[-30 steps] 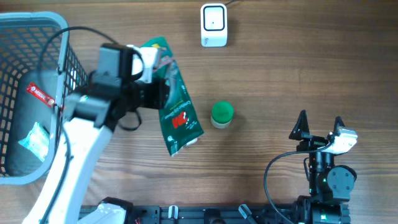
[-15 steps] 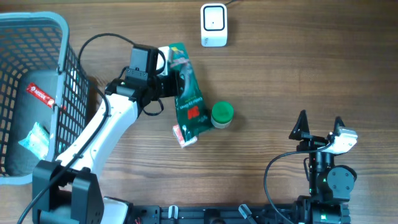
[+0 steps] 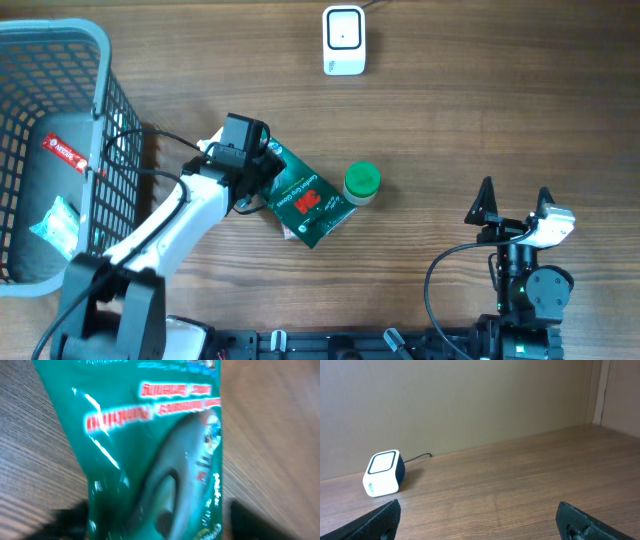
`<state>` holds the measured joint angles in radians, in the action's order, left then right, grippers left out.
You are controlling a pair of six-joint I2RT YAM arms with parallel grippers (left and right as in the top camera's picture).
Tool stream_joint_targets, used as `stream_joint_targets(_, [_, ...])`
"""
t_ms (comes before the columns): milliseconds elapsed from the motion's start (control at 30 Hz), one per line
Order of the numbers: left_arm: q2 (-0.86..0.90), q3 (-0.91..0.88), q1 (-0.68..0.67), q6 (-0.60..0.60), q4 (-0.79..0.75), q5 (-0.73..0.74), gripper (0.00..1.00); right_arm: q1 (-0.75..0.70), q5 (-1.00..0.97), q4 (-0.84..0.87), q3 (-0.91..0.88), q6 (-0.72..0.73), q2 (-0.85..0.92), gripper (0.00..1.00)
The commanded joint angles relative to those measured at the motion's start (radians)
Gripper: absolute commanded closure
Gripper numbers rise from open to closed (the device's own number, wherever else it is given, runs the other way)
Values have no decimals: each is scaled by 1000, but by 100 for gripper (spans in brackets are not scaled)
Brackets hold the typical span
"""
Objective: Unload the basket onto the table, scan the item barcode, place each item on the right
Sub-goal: 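Lay the green gloves pack on the table beside the jar, then reach into the basket and grasp the mint-green packet with left gripper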
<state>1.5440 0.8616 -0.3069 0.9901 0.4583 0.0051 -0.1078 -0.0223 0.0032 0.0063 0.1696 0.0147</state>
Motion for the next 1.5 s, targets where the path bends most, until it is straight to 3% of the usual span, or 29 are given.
stream_joint_targets(0, [-156, 85, -3, -53, 8, -20, 0, 0, 13, 3, -1, -12, -7, 0])
stream_joint_targets(100, [-280, 206, -3, -101, 78, -98, 0, 0, 13, 3, -1, -12, -7, 0])
stream_joint_targets(200, [-418, 334, -3, -101, 193, -299, 0, 0, 13, 3, -1, -13, -7, 0])
stream_joint_targets(333, [-567, 364, 4, -93, 253, -627, 0, 0, 13, 3, -1, -12, -7, 0])
stream_joint_targets(467, [-611, 365, 118, -93, 248, -776, 0, 0, 14, 3, -1, -13, -7, 1])
stream_joint_targets(600, [-594, 383, 380, -93, 232, -634, 0, 0, 14, 3, -1, -12, -7, 0])
stream_joint_targets(767, [-491, 396, 816, -93, 271, -188, 1, 0, 13, 3, -1, -13, -7, 0])
stream_joint_targets(933, [-288, 396, 1089, -178, 334, 90, 1, 0, 14, 3, -1, -12, -7, 0])
stream_joint_targets(1133, [-106, 396, 1110, -323, 360, 116, 0, 0, 13, 3, -1, -12, -7, 0])
stream_joint_targets(1467, [132, 396, 1101, -645, 404, -40, 2, 0, 13, 3, -1, -13, -7, 0])
